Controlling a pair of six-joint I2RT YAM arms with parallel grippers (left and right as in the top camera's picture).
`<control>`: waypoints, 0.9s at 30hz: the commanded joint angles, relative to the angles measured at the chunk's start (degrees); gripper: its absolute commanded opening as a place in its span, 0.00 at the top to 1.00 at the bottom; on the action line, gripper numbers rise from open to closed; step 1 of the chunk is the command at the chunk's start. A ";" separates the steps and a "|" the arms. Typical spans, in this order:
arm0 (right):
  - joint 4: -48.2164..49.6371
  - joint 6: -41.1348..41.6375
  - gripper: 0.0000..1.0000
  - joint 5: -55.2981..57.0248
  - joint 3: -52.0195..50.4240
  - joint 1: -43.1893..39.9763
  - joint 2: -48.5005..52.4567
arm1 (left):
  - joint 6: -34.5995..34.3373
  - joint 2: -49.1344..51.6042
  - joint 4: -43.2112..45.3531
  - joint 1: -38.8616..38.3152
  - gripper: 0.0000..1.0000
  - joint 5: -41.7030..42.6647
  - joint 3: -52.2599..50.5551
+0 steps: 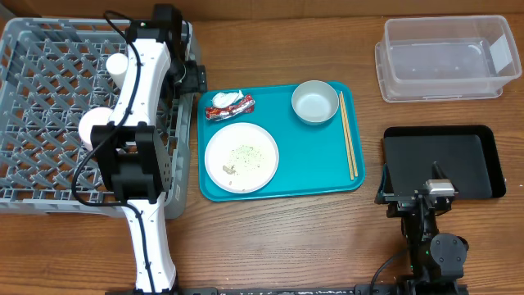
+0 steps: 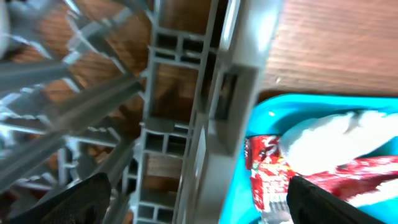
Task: Sort waste into correct bins and load items into the dishwasher
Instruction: 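Raise the left gripper out of the rack and withdraw it, then swing the left arm to the small white bowl and grasp its rim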
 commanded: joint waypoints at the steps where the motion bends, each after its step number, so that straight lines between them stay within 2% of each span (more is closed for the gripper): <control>1: 0.17 -0.20 0.00 -0.31 -0.57 0.39 -0.68 | -1.64 0.11 -2.34 0.37 0.07 -0.09 8.87; 4: 0.17 -0.20 0.00 -0.31 -0.57 0.39 -0.68 | -1.66 0.11 -6.40 0.37 0.07 1.46 17.05; 6: 0.17 -0.20 0.00 -0.31 -0.57 0.39 -0.68 | -1.62 0.11 -8.61 0.20 0.08 5.55 22.32; 11: 0.17 -0.20 0.00 -0.31 -0.57 0.39 -0.68 | -0.44 0.11 -9.88 -2.25 0.18 23.47 29.62; 13: 0.17 -0.20 0.00 -0.31 -0.57 0.39 -0.68 | -0.46 0.11 -9.14 -4.13 0.22 27.52 29.75; 14: 0.17 -0.20 0.00 -0.31 -0.57 0.39 -0.68 | -0.52 0.13 -8.87 -6.14 0.30 28.85 29.66; 17: 0.17 -0.20 0.00 -0.31 -0.57 0.39 -0.68 | -0.37 0.13 -8.68 -9.92 0.43 28.09 29.22; 18: 0.17 -0.20 0.00 -0.31 -0.57 0.39 -0.68 | 0.09 0.13 -8.66 -11.37 0.51 27.45 29.22; 19: 0.17 -0.20 0.00 -0.31 -0.57 0.39 -0.68 | 0.81 0.13 -8.57 -13.11 0.53 26.43 29.18; 24: 0.17 -0.20 0.00 -0.31 -0.57 0.39 -0.68 | 4.48 0.15 -6.88 -21.68 0.51 15.78 28.81; 27: 0.17 -0.20 0.00 -0.31 -0.57 0.39 -0.68 | 9.03 0.76 -2.78 -27.61 0.44 8.15 26.53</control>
